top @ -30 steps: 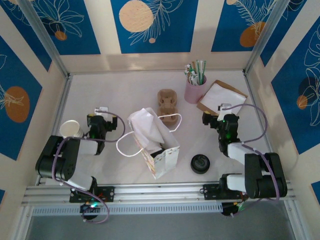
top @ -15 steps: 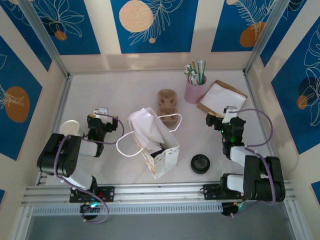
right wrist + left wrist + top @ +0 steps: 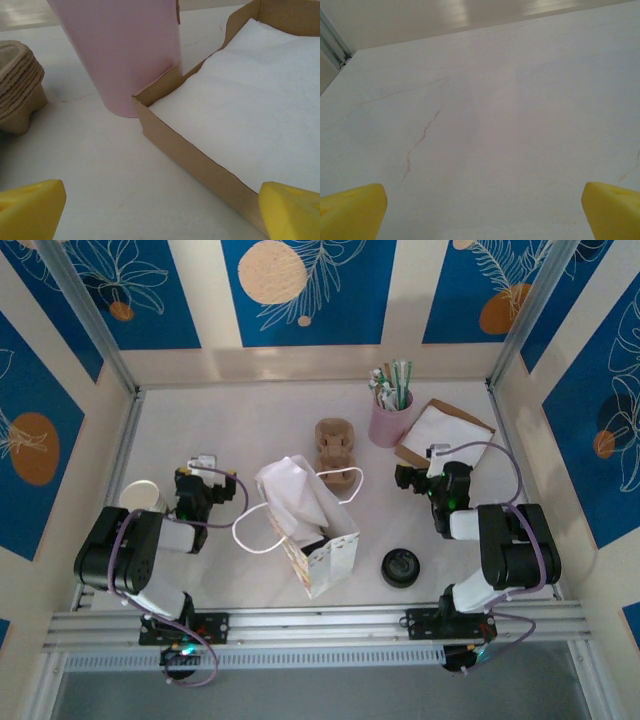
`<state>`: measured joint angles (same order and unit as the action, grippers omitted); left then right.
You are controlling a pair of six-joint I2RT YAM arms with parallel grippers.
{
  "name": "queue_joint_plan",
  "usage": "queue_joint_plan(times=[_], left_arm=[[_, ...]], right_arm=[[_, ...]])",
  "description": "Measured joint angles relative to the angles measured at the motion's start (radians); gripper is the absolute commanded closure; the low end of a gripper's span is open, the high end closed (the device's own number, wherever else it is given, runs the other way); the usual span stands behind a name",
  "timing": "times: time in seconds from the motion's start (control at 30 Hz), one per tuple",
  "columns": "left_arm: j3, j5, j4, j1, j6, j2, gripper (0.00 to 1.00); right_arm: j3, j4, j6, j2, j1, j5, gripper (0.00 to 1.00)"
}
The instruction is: Pack the takeout coffee
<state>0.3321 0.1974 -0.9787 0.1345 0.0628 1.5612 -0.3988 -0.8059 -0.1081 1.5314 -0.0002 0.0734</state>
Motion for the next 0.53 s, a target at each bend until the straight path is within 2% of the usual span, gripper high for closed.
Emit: queue_joint_plan(times=[0.53], left_arm=[[0.004, -0.007, 0.0, 0.0, 0.0, 0.0, 0.0]], right_arm=[[-0.003, 0.01, 0.0, 0.0, -0.002, -0.011, 0.01]])
